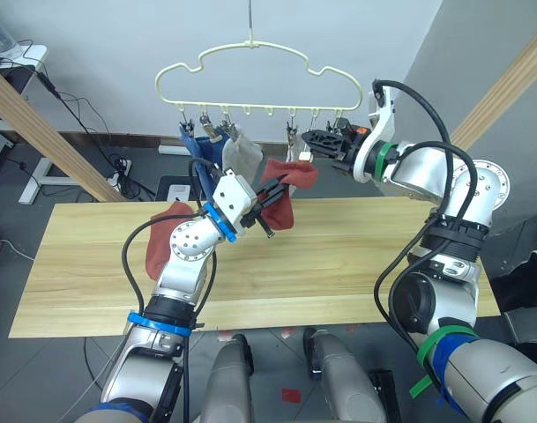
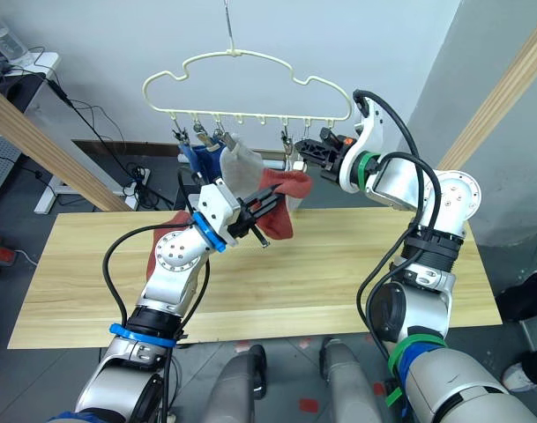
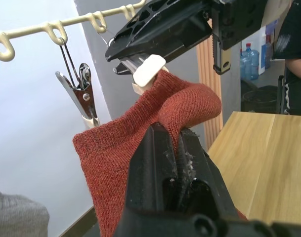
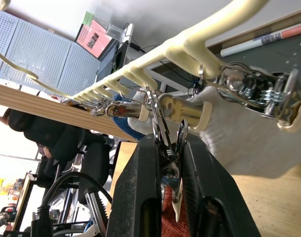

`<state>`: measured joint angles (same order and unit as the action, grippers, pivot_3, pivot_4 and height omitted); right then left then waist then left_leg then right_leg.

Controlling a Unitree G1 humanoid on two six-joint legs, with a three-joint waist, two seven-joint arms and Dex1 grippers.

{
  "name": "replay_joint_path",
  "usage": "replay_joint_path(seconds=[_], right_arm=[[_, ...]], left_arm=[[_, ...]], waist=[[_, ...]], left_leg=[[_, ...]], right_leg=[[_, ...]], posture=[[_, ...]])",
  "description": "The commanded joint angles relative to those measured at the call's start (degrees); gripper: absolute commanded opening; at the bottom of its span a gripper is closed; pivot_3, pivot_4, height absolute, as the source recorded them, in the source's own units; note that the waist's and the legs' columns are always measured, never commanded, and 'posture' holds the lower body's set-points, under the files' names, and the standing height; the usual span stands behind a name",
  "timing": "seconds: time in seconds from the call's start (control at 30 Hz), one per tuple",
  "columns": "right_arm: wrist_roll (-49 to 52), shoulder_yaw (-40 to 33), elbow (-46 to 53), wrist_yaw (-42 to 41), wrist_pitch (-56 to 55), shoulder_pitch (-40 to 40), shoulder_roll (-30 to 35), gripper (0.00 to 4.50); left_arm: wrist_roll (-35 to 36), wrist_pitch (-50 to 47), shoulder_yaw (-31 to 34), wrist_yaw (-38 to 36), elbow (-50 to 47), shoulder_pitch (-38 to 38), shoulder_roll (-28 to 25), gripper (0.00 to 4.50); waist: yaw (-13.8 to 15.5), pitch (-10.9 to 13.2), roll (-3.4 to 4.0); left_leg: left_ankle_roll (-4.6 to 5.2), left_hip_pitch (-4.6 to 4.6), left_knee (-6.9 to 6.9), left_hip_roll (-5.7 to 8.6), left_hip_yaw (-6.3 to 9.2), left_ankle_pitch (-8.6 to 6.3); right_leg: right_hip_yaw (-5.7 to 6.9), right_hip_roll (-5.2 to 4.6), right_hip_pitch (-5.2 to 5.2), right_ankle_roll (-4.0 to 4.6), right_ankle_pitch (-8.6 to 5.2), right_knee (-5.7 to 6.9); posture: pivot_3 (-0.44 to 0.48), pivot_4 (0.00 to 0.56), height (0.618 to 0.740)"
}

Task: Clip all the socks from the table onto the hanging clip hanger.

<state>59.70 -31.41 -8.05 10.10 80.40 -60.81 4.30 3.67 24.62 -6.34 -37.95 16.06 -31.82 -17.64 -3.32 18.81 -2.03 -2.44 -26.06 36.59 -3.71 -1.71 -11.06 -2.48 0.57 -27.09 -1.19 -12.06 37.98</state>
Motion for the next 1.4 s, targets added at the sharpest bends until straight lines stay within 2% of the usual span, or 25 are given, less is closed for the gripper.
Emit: replay_joint_path(seconds=[0.03, 0.23, 0.63, 0.83, 0.97, 1.0, 1.13, 1.23, 1.4], right_arm=[[0.87, 0.78, 1.83, -1.06, -0.46, 0.42, 0.90, 0.21], [0.38, 2.18, 1.15, -2.37, -1.44, 0.46, 1.91, 0.21], [2.92, 0.94, 2.55, -2.95, 0.60, 1.39, 3.87, 4.47], [9.97, -2.52, 8.47, -3.80, 8.39, 5.87, 10.87, 4.47], [12.38, -1.44, 13.93, -6.14, 10.25, 10.73, 16.25, 4.47], [12.17, -0.73, 15.45, -6.80, 9.78, 11.92, 17.35, 4.50], [9.99, 2.73, 19.93, -9.09, 6.41, 15.36, 19.87, 4.50], [6.73, 8.49, 25.55, -13.49, 2.34, 19.60, 22.71, 4.50], [-0.01, 14.57, 29.87, -19.66, -6.08, 25.14, 26.68, 4.50]], left_arm=[[0.86, 1.68, 0.91, 0.69, -1.87, -0.62, 0.19, 0.01], [0.87, 2.15, 1.03, 0.57, -1.51, -0.44, -0.29, 0.01], [0.26, 1.36, 0.32, 1.47, -0.56, -1.62, 0.70, 0.00], [-1.10, 1.24, -0.73, 2.57, 2.35, -3.87, 2.56, 0.00], [-1.01, 1.41, -1.07, 2.65, 4.89, -5.37, 4.08, 0.00], [-0.62, 1.06, -1.09, 2.39, 5.53, -5.77, 4.53, 0.49], [0.11, 0.28, -0.93, 1.33, 6.56, -6.35, 5.28, 1.71], [1.90, -2.34, -0.51, -0.33, 4.25, -5.20, 4.80, 2.43], [6.46, -9.72, 1.56, -4.46, -6.51, 2.27, -0.80, 3.99]], waist=[[0.00, 0.00, 0.00], [0.01, 0.00, 0.00], [0.04, 0.00, 0.00], [0.27, 0.01, 0.00], [0.02, 0.01, 0.00], [0.00, 0.01, 0.00], [-0.91, 0.01, 0.00], [-1.34, 0.01, 0.00], [-1.77, 0.01, 0.00]], left_leg=[[0.00, 0.00, 0.00, 0.00, 0.00, 0.00], [0.00, 0.00, 0.00, 0.00, 0.00, 0.00], [0.00, 0.00, -0.03, 0.00, -0.01, 0.00], [0.03, -0.12, -0.04, 0.04, 0.00, -0.02], [0.07, -0.13, -0.11, 0.04, 0.00, -0.04], [0.07, -0.13, -0.13, 0.05, -0.02, -0.04], [0.07, -0.09, -0.14, 0.03, -0.05, -0.04], [0.07, -0.07, -0.16, 0.02, 0.00, -0.04], [0.07, -0.02, -0.20, 0.00, -0.04, -0.04]], right_leg=[[0.00, 0.00, 0.00, 0.00, 0.00, 0.00], [0.00, 0.00, 0.00, 0.00, 0.00, -0.01], [0.00, 0.00, -0.01, 0.00, 0.00, -0.02], [0.02, -0.06, -0.01, -0.01, 0.00, -0.17], [0.02, -0.05, -0.01, -0.01, 0.00, -0.24], [-0.01, -0.05, -0.04, -0.01, -0.01, -0.23], [-0.05, -0.02, -0.04, -0.02, -0.01, -0.22], [-0.02, 0.01, -0.04, -0.03, -0.01, -0.20], [-0.07, 0.02, -0.05, -0.03, -0.02, -0.19]], posture=[[-0.092, 0.356, 0.740], [-0.093, 0.357, 0.740], [-0.093, 0.362, 0.740], [-0.107, 0.366, 0.740], [-0.128, 0.366, 0.740], [-0.133, 0.366, 0.740], [-0.138, 0.363, 0.740], [-0.122, 0.361, 0.740], [-0.099, 0.357, 0.740]])
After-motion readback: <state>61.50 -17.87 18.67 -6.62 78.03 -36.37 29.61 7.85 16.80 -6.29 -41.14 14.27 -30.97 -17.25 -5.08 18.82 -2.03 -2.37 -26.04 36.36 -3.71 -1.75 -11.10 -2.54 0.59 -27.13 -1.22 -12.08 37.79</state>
